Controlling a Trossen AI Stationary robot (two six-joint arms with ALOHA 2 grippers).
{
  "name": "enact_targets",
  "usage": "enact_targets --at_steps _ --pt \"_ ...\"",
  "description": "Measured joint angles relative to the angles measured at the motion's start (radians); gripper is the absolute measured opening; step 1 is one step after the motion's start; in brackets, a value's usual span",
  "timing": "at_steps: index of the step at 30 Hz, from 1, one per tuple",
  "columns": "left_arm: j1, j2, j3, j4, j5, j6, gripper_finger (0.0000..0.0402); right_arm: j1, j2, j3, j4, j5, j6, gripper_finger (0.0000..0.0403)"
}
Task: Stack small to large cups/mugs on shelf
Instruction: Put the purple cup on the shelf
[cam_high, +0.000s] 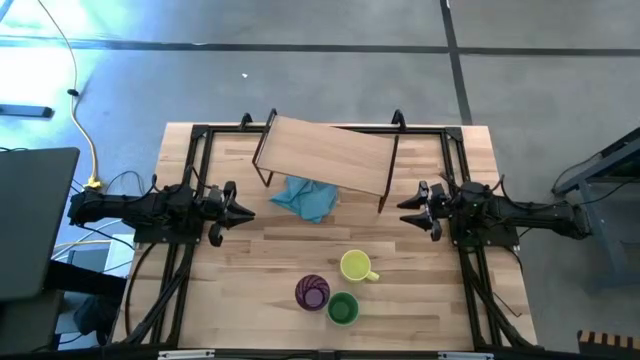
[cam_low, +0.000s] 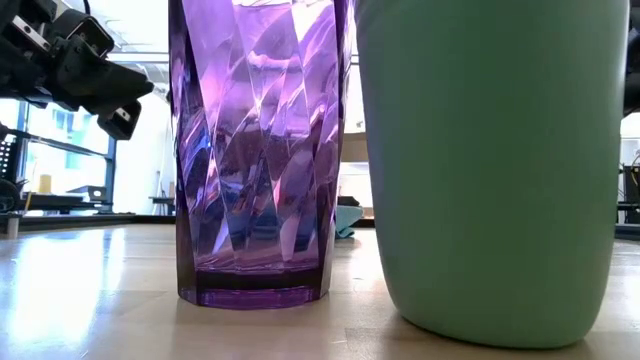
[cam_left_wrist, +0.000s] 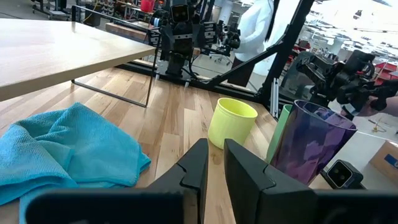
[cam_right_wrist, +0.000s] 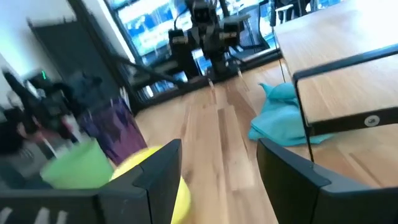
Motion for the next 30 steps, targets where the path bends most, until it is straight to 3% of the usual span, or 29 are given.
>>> enact_targets --at_steps 12,18,24,30 --pt "0.000 0.000 0.000 0.020 -0.024 -0.002 0.0042 0.000 0.000 0.000 0.049 0.037 0.274 0.0199" --pt "0.000 0.000 0.000 0.043 -0.022 -0.079 0.0042 0.000 0.000 0.000 0.068 0.130 0.509 0.0199" --pt "0.000 0.000 0.000 0.046 -0.022 -0.120 0.0042 0.000 0.000 0.000 0.071 0.194 0.585 0.0199" --pt "0.000 0.000 0.000 0.045 -0.022 -0.149 0.0042 0.000 0.000 0.000 0.042 0.236 0.476 0.0199"
